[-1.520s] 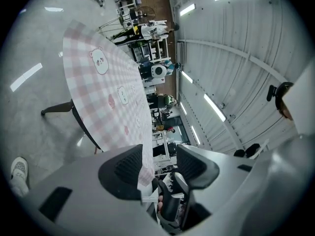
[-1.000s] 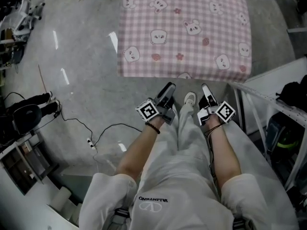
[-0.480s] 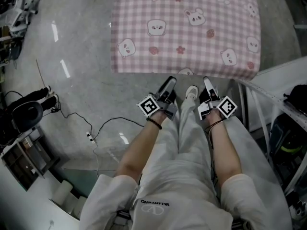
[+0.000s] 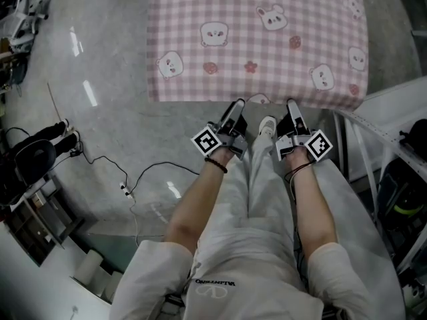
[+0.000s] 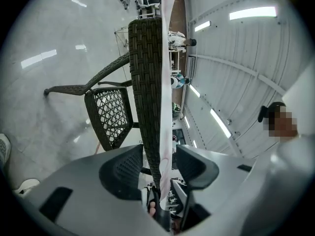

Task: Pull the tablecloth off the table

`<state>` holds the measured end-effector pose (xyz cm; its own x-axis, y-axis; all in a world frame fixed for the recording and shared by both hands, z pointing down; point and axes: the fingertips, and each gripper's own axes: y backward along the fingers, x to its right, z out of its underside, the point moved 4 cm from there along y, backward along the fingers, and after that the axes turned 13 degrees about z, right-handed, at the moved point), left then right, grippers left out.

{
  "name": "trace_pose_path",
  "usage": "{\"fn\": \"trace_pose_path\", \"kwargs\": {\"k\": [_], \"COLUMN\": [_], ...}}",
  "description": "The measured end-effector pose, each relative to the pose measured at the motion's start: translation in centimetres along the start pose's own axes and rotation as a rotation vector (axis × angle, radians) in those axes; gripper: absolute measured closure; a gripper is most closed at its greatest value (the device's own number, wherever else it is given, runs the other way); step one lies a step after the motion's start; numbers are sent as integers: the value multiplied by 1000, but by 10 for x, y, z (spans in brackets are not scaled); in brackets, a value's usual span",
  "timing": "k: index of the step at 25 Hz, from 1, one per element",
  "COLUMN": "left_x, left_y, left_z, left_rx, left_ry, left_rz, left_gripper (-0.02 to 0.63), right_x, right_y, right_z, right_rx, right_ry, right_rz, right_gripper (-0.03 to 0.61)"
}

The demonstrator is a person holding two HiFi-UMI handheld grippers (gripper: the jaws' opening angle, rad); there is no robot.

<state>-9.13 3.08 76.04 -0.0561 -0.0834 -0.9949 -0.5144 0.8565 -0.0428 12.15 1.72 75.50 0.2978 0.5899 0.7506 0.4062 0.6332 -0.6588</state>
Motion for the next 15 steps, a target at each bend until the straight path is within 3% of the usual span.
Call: {"fn": "trace_pose_path", "kwargs": {"k": [15], "left_x": [-6], "left_y": [-8], "left_z": [-4], "left_rx": [51], "left_ry": [-6], "left_rz": [61], "left_gripper": [526], "right_x": [-1], "right_y": [-10], "right_z": [-1], "right_rx": [28], "right_ry": [-67], "right_rz": [-69], "right_gripper": [446]}}
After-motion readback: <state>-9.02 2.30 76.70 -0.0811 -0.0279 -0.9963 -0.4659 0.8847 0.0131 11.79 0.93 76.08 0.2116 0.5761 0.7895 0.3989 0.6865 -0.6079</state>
